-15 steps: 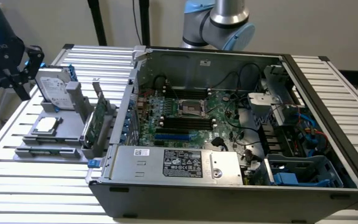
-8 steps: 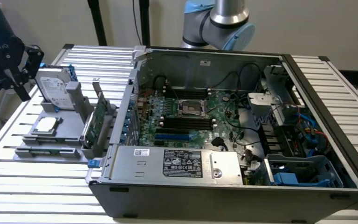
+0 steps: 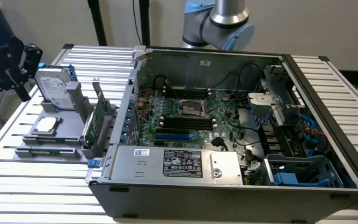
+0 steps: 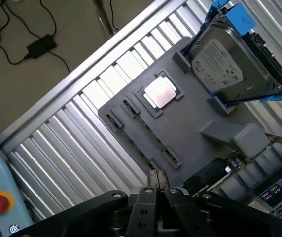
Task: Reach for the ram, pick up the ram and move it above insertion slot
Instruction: 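Pick up the ram and move it above insertion slot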
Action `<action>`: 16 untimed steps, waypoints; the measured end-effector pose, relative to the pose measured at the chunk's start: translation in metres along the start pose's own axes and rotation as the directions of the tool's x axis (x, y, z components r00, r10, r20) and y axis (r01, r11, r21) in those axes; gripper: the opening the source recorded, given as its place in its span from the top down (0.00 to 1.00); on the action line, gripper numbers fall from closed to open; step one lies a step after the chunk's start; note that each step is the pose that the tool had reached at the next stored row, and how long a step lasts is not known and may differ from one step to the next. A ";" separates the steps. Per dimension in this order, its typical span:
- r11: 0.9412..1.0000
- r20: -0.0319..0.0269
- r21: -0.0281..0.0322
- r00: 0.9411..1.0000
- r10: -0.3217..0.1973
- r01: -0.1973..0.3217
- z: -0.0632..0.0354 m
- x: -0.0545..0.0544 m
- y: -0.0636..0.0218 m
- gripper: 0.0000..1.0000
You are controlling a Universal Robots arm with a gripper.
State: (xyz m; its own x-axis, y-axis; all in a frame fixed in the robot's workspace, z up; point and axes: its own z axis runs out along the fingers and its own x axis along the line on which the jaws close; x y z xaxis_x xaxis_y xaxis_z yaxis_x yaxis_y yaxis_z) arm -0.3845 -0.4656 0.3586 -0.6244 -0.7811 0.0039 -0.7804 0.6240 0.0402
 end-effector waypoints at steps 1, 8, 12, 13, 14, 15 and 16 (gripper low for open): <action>1.000 -0.001 0.000 1.000 -0.018 0.018 0.0000 0.000 0.0000 0.89; 0.990 -0.006 0.000 0.990 -0.144 0.144 0.0004 0.000 0.0000 0.89; 0.976 -0.009 0.000 0.976 -0.216 0.216 0.0007 0.000 0.0000 0.89; 0.972 -0.009 0.000 0.972 -0.234 0.234 0.0008 0.000 0.0000 0.89; 0.968 -0.010 0.000 0.968 -0.252 0.252 0.0008 0.000 0.0000 0.89; 0.963 -0.011 0.000 0.963 -0.270 0.270 0.0009 0.000 0.0000 0.89; 0.958 -0.011 0.000 0.958 -0.287 0.287 0.0010 0.000 0.0000 0.89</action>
State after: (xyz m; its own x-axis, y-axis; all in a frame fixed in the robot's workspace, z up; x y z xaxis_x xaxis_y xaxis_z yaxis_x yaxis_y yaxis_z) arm -0.3845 -0.4656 0.3576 -0.3739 -0.9275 0.0034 -0.9267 0.3737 0.0393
